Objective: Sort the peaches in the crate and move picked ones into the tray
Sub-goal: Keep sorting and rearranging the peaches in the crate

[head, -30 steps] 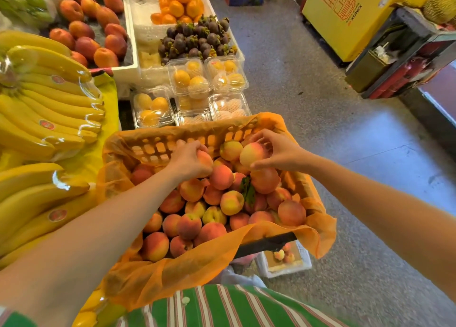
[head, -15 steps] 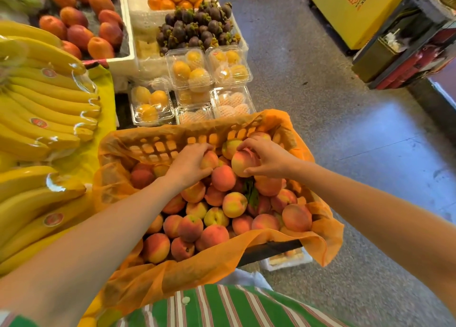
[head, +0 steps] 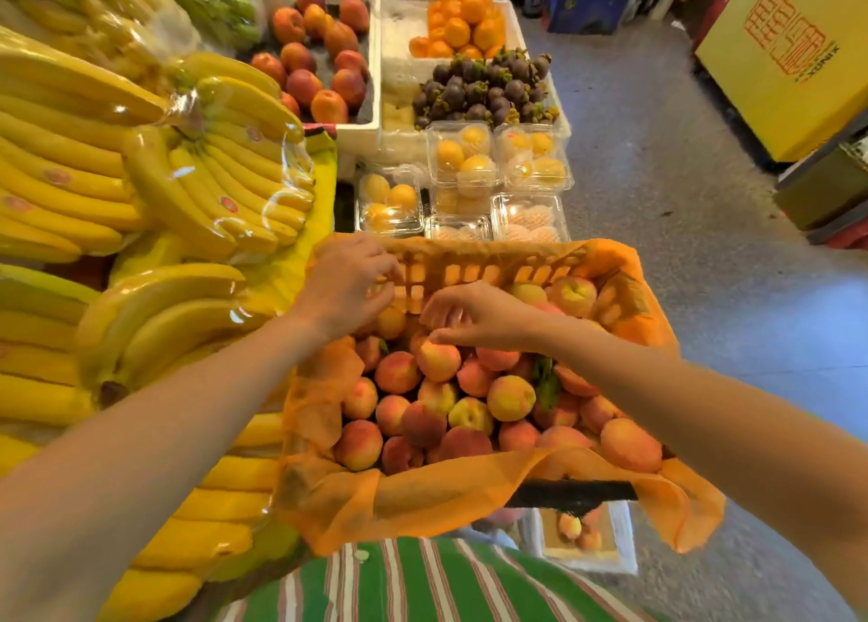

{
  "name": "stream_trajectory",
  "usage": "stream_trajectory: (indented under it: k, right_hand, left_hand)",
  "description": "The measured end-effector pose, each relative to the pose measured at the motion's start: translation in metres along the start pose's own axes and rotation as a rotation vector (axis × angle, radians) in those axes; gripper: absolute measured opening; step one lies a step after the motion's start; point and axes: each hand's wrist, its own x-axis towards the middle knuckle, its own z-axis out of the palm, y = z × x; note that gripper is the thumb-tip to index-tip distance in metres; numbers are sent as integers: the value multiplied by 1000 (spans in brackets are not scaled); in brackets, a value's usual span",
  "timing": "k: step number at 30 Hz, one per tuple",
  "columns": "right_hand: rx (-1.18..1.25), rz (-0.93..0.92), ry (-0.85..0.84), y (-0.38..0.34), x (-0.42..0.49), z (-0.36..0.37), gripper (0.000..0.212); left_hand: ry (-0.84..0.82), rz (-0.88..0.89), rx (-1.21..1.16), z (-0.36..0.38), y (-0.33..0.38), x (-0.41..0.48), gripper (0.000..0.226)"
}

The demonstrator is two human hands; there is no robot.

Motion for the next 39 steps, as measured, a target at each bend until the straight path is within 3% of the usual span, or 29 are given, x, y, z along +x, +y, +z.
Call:
stream_trajectory:
  k: [4,8,13,15,18,21,25,29,31,35,39]
  right_hand:
    - [-208,-15,-294,-10,25,39,40]
    - [-551,-113,-420,-11,28,72,42]
    - [-686,-124,-609,-7,34,97,73]
    - [-685,-135,-556,-7,37,100,69]
    - [-684,-179,-306,-10,44,97,51]
    - [-699,-132,-151,-7,56,93,47]
    - [-674,4,-223,-2,70,92,47]
    - [-670,76,-309,1,80,105,64]
    - [-685,100,-330,3,84,108,60]
    - [-628,61,-262,9,85,103,48]
    - [-440,-29,-156,11,77,88,54]
  left_hand:
    - [-50,-100,38,1,-25,-37,25]
    - [-155,-116,11,10,-32,-60,28]
    - [-115,-134,-43,15,-36,-65,23]
    - [-100,-133,-58,15,-38,-64,23]
    - [-85,-132,-84,14,-44,-66,24]
    - [-81,-116,-107,13,-48,-70,31]
    - [-87,-106,-153,11,-51,-74,42]
    - [-76,-106,-181,12,-53,-76,40]
    - [-77,-109,-186,12,-53,-76,39]
    - [-85,-109,-190,13,-54,-76,37]
    - [-74,-111,-205,13,-54,-76,36]
